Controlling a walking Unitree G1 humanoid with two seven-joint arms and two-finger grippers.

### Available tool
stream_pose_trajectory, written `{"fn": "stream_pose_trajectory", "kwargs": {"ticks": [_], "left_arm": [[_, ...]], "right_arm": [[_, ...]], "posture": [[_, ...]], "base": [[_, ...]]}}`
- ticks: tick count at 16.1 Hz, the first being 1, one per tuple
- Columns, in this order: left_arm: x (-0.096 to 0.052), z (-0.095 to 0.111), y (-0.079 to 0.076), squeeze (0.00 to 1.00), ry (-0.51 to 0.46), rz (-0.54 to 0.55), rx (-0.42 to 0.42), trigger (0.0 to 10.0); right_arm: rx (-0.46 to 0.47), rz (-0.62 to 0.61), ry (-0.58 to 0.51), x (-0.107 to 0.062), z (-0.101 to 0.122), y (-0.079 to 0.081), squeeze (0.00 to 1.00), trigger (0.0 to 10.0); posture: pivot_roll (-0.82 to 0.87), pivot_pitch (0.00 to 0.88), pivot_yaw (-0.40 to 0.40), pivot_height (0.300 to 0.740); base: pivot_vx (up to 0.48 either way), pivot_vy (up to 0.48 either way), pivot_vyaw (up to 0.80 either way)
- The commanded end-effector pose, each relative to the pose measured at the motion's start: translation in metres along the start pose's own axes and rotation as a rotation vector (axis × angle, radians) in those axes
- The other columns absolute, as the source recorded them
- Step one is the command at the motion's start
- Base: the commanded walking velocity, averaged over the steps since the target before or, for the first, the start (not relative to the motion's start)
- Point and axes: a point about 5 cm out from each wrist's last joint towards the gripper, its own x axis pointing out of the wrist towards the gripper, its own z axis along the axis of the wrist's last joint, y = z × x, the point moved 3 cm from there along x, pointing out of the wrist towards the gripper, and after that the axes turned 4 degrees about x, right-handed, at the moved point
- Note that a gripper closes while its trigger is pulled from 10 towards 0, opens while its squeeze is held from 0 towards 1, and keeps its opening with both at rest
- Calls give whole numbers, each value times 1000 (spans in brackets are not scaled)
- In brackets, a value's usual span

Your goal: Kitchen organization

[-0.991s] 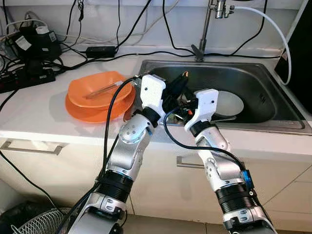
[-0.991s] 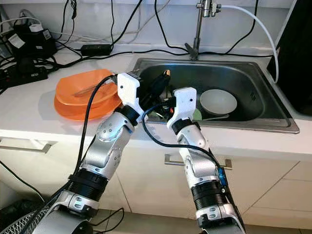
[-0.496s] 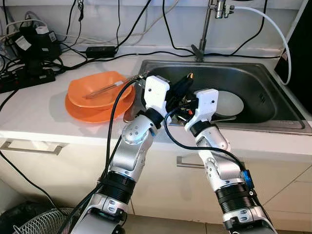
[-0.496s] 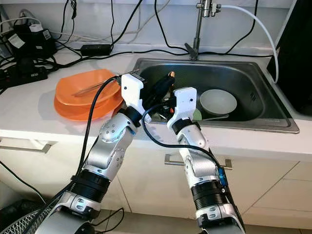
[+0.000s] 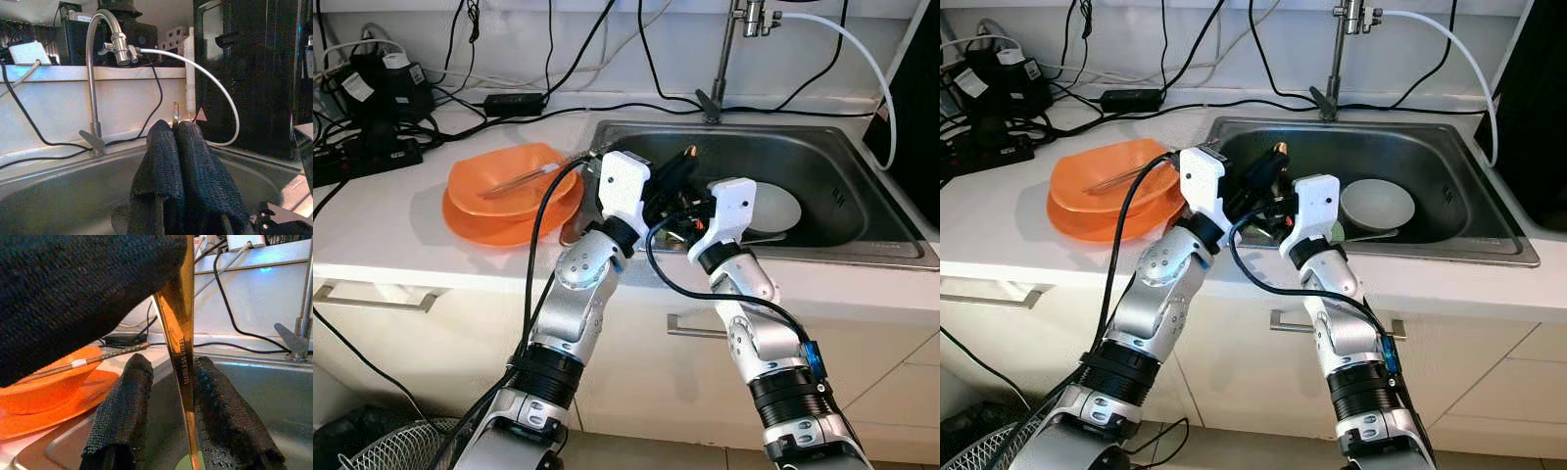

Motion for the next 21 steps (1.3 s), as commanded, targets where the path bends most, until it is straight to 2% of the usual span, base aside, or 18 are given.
{"fn": "stream_pose_trajectory", "kwargs": {"ticks": [1,8,21], "left_arm": [[1,3,0,0,-3,-2,14,10000],[0,0,2,0,4,9,14,10000],[5,0,10,0,-10,36,28,10000]], "right_arm": [[-9,22,-20,5,6,4,0,0],[-10,20,-23,5,6,2,0,0],[-24,44,-30,17,11,0,0,0]], "posture": [[55,9,45,740],[53,0,38,740],[46,0,12,740]], "base": [[0,0,0],[0,0,0],[0,0,0]]}}
